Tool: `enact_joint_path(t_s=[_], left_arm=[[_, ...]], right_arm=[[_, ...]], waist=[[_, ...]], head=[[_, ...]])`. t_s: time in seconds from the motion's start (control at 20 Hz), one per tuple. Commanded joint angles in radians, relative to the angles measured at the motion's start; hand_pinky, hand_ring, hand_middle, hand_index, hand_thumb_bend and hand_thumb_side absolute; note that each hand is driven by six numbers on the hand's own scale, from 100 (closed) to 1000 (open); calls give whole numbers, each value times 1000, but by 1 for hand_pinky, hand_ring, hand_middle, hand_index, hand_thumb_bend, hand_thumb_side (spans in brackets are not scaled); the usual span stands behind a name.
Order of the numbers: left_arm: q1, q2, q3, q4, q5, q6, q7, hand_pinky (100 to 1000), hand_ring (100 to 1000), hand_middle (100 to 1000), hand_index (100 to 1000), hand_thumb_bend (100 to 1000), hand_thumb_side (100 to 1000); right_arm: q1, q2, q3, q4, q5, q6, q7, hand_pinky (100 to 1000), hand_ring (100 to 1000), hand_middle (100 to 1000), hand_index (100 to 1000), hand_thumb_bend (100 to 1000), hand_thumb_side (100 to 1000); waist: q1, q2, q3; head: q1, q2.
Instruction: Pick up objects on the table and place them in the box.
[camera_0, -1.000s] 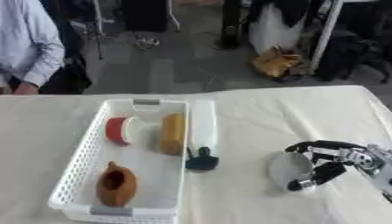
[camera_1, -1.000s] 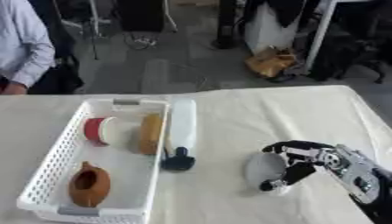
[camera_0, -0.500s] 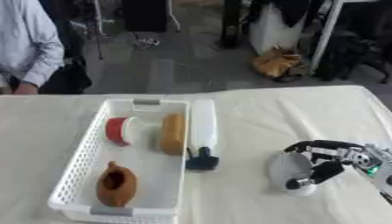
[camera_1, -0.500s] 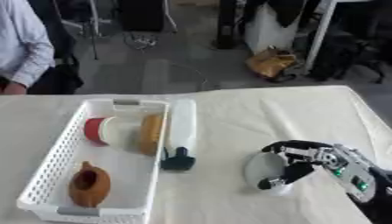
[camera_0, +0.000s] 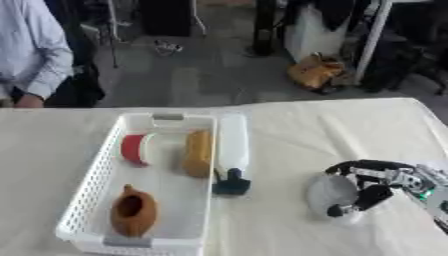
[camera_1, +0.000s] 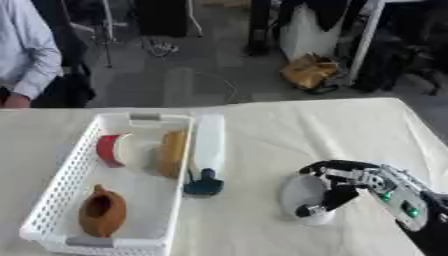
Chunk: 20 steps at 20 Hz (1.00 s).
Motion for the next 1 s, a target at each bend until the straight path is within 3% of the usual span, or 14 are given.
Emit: enact_joint_path(t_s=[0.05,0.45,0.85,1.0], left_arm=[[-10,10,11,-15,4,4,0,998,969,864,894,100,1000],[-11,11,11,-15,4,5,1,998,968,863,893,100,1000],[-10,10,12,-15,4,6,2,1000,969,862,891,100,1000],[-10,10,13,-15,5,6,3,1000,969,861,890,100,1000]], right_arm=[[-1,-29,-4,-11,8,0,-2,643,939,975,1000,689,617],[6,-37,0,-24,13,8,-5,591,907,957,1000,641,598],[8,-37,0,-18,0,18,-12,593,906,941,974,672,541],[8,-36,2,-18,-6,21,-12,550,900,938,964,668,508]], waist=[[0,-12,0],[0,-11,-1],[1,-11,-1],[1,-11,-1]], head=[[-4,1],[-5,-2],[-8,-3],[-9,-4]])
